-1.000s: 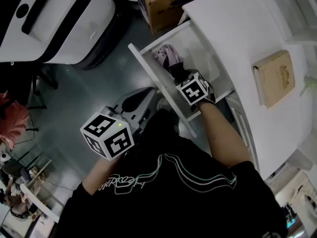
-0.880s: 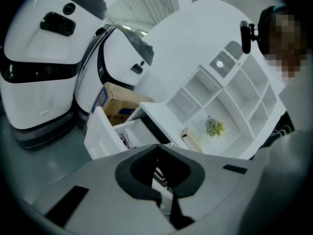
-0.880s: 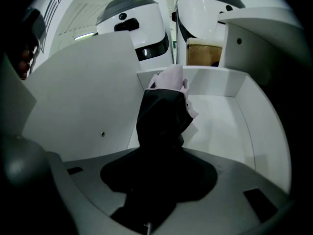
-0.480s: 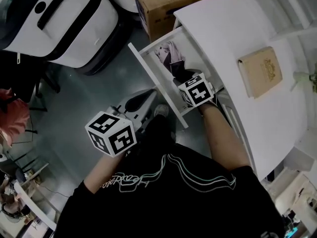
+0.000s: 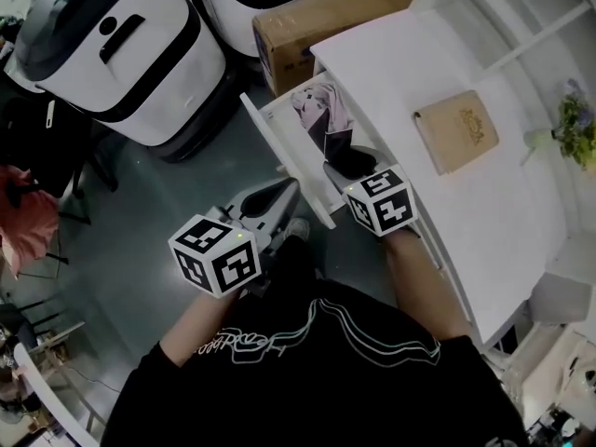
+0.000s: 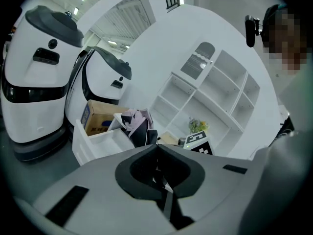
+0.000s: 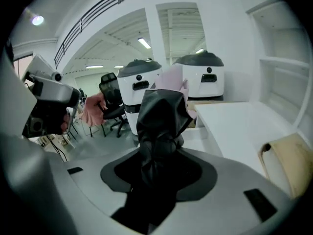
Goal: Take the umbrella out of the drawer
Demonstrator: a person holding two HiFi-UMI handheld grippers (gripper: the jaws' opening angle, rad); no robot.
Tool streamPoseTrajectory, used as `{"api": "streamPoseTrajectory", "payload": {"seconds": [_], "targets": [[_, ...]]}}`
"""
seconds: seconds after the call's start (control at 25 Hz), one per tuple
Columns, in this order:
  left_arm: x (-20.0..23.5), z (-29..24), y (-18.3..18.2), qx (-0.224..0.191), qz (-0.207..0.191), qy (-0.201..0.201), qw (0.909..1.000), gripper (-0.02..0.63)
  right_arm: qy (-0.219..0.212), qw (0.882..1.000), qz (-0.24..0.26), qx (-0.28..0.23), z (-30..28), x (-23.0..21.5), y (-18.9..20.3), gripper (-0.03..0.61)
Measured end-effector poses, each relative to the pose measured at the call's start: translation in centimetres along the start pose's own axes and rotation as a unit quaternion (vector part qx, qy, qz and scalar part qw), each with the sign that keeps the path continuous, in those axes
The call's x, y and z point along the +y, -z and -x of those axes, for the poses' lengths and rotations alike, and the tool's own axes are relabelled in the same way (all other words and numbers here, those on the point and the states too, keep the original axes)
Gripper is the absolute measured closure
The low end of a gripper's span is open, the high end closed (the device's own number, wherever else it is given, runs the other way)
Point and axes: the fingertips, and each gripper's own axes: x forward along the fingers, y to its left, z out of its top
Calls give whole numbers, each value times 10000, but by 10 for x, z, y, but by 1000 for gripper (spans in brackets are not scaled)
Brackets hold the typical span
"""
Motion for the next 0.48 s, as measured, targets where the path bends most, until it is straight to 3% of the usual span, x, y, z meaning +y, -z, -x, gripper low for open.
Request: {"api": "streamPoseTrajectory", "payload": {"seconds": [0.48], "targets": [[-105, 51, 1, -458, -614, 11, 9971, 594, -70, 9915, 434, -1229, 174, 56, -29, 373]]}}
